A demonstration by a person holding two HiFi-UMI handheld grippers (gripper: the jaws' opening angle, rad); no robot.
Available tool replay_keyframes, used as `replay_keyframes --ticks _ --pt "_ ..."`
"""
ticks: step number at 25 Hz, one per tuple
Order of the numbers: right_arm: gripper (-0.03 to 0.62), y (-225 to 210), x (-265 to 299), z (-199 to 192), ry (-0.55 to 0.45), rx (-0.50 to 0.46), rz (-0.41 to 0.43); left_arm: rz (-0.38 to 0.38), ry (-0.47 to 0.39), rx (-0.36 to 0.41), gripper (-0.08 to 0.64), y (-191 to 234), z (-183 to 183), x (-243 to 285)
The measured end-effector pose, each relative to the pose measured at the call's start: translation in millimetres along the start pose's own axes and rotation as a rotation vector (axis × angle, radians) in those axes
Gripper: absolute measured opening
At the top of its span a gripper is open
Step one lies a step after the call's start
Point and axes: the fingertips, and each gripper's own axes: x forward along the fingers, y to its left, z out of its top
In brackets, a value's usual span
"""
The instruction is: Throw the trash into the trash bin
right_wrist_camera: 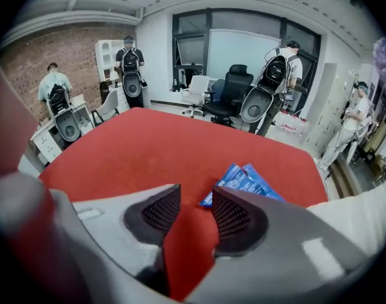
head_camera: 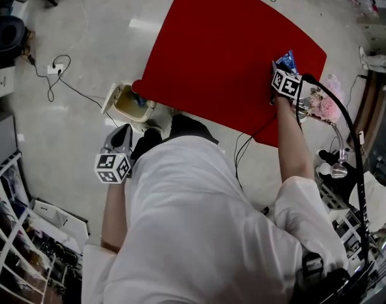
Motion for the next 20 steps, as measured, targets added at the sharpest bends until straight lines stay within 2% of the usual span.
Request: replay_keyframes --ticks 8,15,20 --pt "0.189 -21 24 -18 0.100 0.036 -0.052 -0.061 0.003 0.103 0.005 -28 29 33" --pt "0.272 -35 32 -21 0.118 0.032 -0.077 -0.125 -0.003 0.173 0.005 -63 60 68" --pt "0.266 -36 38 -25 0.145 0.043 -0.076 -0.145 0.015 0.201 0.005 -69 67 80"
